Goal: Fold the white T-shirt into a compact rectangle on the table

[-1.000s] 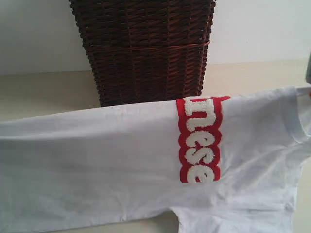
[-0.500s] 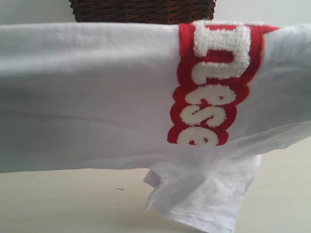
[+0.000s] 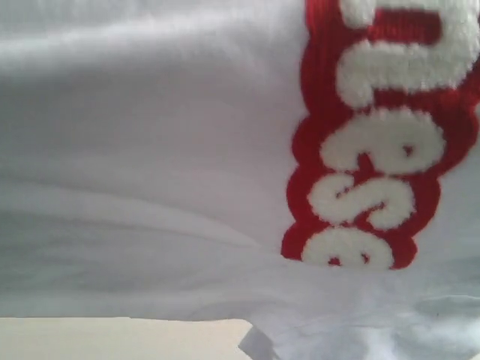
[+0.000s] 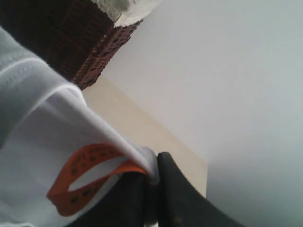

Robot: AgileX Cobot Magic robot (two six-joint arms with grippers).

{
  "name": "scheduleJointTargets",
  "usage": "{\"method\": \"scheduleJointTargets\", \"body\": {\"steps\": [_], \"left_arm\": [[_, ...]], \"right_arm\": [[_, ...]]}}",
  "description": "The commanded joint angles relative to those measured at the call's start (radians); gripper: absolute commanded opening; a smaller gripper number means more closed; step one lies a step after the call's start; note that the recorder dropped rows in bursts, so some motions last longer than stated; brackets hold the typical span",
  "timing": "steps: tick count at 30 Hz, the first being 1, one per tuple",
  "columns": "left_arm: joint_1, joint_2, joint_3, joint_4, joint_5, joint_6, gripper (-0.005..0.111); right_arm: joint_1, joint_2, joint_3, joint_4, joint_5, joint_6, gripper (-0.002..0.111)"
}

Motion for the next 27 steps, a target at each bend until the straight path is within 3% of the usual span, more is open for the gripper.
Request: {"method": "scheduleJointTargets", "body": {"steps": [1,7,9,14,19,23,27], "left_arm": [[0.000,0.058,0.003,-0.143,-0.001,0.031,0.000],[0.000,0.213,0.155,-0.113,-0.001,0.098,0.000],[0.000,0.281,0.227,-0.063,-0.038,0.105,0.000],[0.002,0.467,0.349,0.035,-0.383,0.043,0.000],[0.016,0.667,0.389,0.188,-0.707,-0.102,0.000],[0.087,0.812,0.389,0.320,-0.928,-0.311,0.006],[0.181,0.904,0.389,0.403,-1.055,-0.385,0.025]], "right_arm": [[0.066,0.088,0.014,-0.095,0.148,0.041,0.000],[0.122,0.247,0.174,-0.340,0.148,0.124,0.000],[0.122,0.323,0.226,-0.376,0.037,0.124,0.000],[0.122,0.570,0.267,-0.398,-0.291,0.267,0.000],[0.118,0.869,0.267,-0.490,-0.518,0.399,0.000],[0.077,1.057,0.267,-0.759,-0.724,0.690,0.003],[0.000,1.185,0.246,-1.077,-0.878,1.067,0.019]]}}
